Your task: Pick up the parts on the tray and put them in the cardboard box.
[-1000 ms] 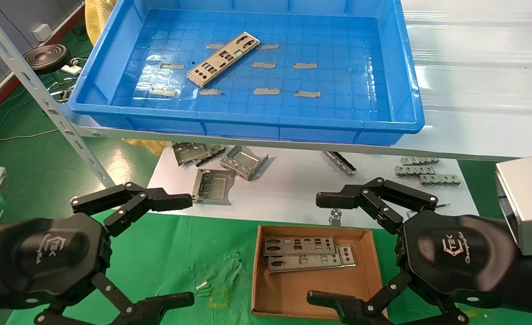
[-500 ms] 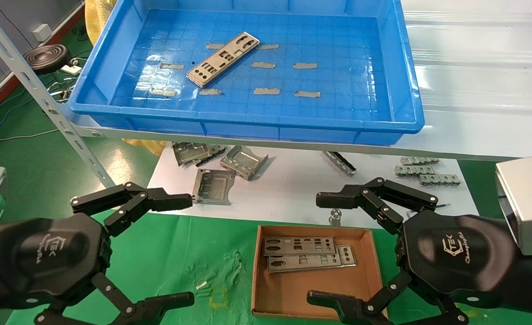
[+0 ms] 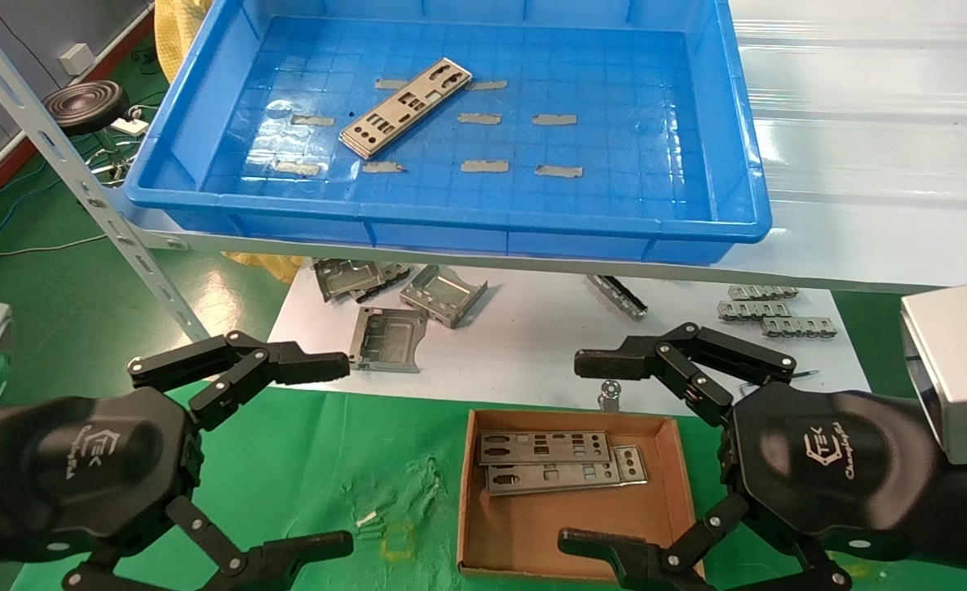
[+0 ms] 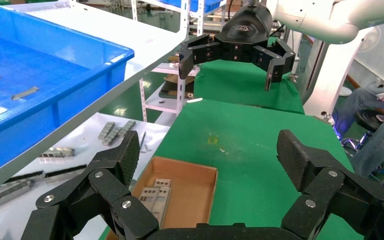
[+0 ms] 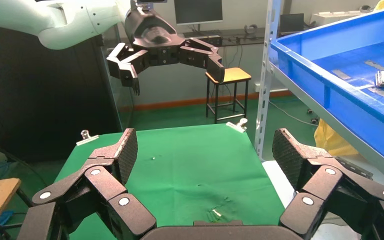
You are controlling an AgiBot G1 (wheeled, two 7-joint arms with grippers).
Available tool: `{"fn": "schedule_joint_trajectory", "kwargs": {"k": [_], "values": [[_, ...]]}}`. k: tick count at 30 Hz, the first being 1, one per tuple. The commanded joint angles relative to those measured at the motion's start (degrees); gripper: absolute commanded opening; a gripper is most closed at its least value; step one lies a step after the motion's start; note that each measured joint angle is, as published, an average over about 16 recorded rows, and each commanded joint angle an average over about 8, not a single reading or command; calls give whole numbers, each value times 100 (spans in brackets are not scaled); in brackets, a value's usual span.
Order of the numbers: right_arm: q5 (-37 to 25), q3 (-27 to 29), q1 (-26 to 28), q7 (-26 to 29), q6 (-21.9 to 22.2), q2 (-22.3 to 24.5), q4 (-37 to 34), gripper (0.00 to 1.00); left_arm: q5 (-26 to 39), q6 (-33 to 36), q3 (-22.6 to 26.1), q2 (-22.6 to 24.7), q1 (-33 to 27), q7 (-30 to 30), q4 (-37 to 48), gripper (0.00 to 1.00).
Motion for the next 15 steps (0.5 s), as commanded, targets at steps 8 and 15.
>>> {"fn": "schedule_joint_trajectory", "kwargs": {"k": [8, 15], "values": [[0, 0, 0, 0, 0, 0, 0, 100, 0, 0, 0, 0, 0, 0, 0, 100], [0, 0, 0, 0, 0, 0, 0, 100, 0, 0, 0, 0, 0, 0, 0, 100]]}}
